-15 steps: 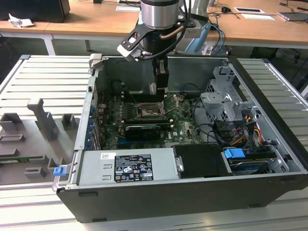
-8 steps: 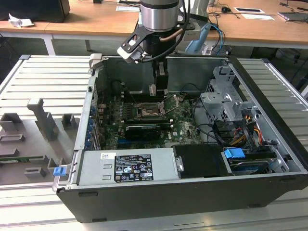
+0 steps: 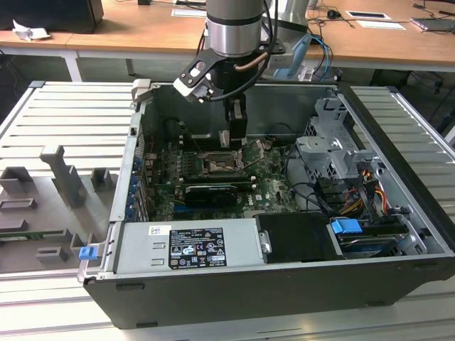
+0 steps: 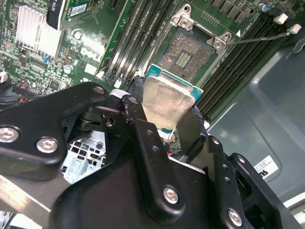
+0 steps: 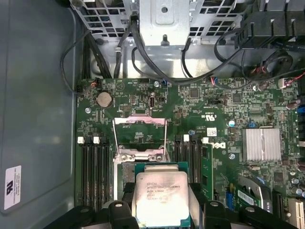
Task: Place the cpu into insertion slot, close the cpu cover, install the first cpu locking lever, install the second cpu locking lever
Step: 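Place the cpu into insertion slot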
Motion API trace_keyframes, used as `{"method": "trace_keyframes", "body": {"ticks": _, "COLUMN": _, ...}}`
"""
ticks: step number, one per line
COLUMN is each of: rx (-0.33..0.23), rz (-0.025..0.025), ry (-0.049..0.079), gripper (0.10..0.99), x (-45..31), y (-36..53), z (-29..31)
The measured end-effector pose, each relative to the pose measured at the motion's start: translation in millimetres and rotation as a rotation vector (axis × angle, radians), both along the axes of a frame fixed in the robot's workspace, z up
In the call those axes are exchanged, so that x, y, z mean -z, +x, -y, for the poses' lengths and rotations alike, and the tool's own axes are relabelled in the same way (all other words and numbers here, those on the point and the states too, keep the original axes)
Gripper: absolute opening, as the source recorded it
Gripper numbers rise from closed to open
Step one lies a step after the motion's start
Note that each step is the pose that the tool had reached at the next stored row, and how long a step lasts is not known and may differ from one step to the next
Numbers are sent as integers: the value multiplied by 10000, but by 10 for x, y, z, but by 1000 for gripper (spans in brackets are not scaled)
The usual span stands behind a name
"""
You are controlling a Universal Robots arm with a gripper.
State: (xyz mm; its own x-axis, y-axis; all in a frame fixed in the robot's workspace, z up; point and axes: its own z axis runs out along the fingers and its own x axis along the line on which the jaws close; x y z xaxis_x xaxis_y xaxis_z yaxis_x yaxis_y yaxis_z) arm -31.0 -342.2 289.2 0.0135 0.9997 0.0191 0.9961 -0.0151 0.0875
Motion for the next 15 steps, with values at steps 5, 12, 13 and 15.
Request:
{"method": "trace_keyframes", "body": {"ticks": 5, "rx": 0, "rz": -1, "ry": -1, "gripper": 525, "x": 40, "y": 0, "z": 0}}
{"method": "trace_keyframes", "body": {"ticks": 12, "rx": 0, "rz": -22, "ry": 4, "gripper": 525, "x": 135, "y": -3, "z": 0}}
{"method": "trace_keyframes", "body": {"ticks": 13, "rx": -1, "rz": -23, "ry": 4, "gripper": 525, "x": 161, "y": -3, "z": -2}}
{"method": "trace_keyframes", "body": {"ticks": 15, "rx": 2, "rz": -24, "ry": 5, "gripper": 525, "x": 213, "y": -10, "z": -11}}
